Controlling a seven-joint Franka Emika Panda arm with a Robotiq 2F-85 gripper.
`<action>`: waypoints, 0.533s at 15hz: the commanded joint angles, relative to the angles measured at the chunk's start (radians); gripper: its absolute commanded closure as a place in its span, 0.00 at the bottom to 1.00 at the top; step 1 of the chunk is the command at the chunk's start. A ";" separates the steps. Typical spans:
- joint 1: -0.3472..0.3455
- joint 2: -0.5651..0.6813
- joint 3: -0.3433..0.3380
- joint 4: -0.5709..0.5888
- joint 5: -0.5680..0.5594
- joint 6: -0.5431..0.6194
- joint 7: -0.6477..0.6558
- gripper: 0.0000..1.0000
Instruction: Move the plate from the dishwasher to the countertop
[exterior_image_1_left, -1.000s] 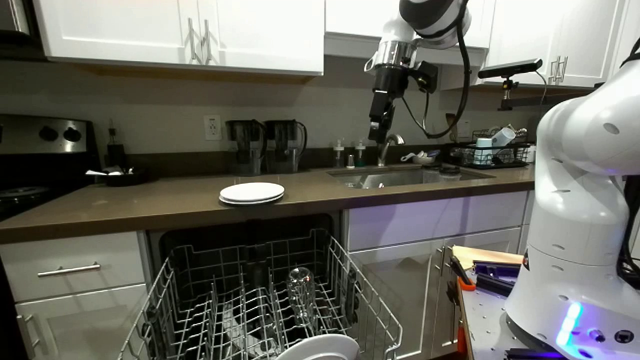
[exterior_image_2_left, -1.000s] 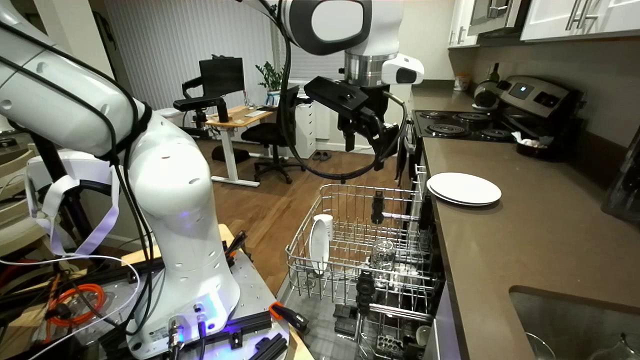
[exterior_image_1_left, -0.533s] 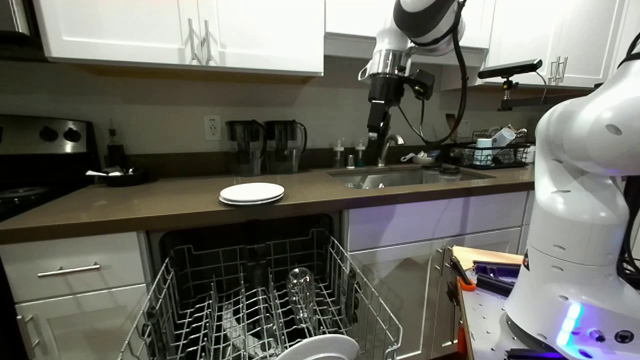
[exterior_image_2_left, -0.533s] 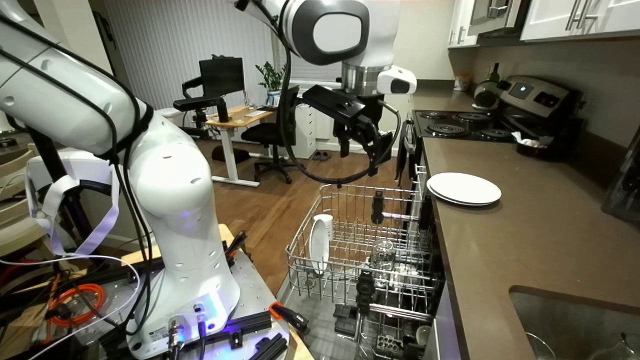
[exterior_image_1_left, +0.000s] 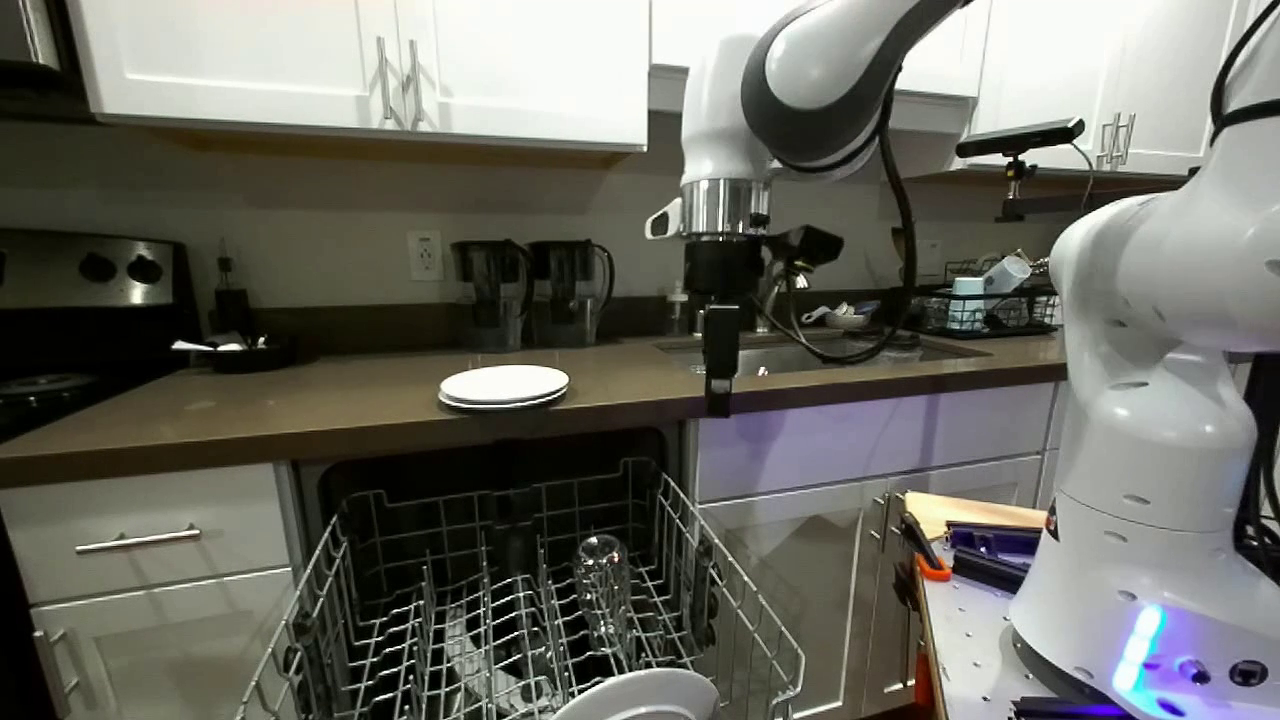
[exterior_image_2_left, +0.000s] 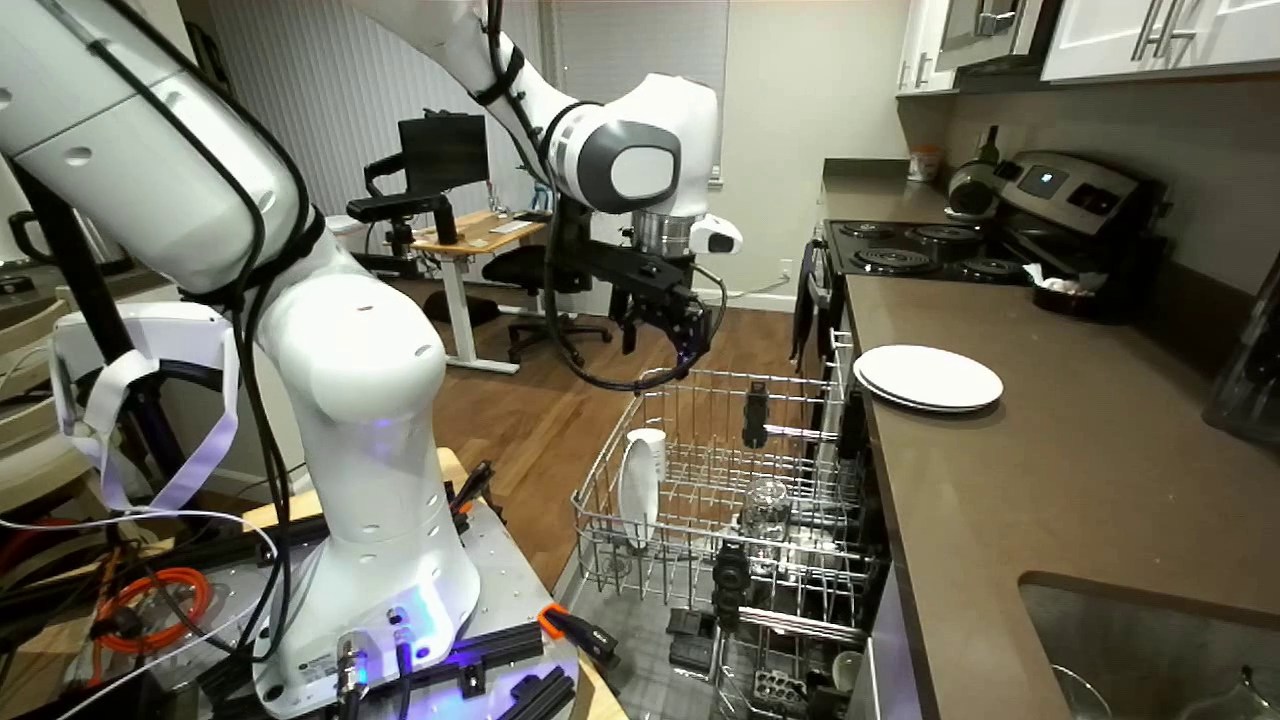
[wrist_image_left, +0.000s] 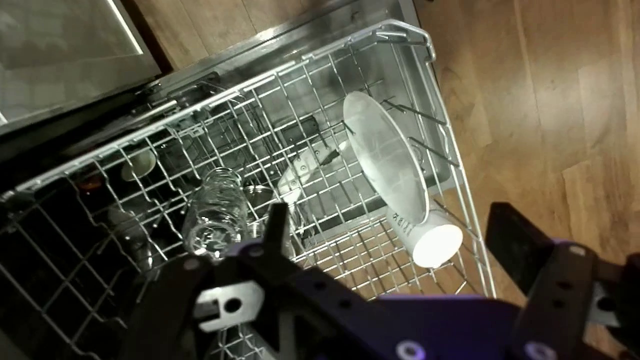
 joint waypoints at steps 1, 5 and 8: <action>0.060 0.093 0.092 -0.003 0.003 0.151 -0.024 0.00; 0.144 0.228 0.171 -0.004 0.018 0.366 -0.018 0.00; 0.171 0.359 0.208 -0.004 0.018 0.479 -0.024 0.00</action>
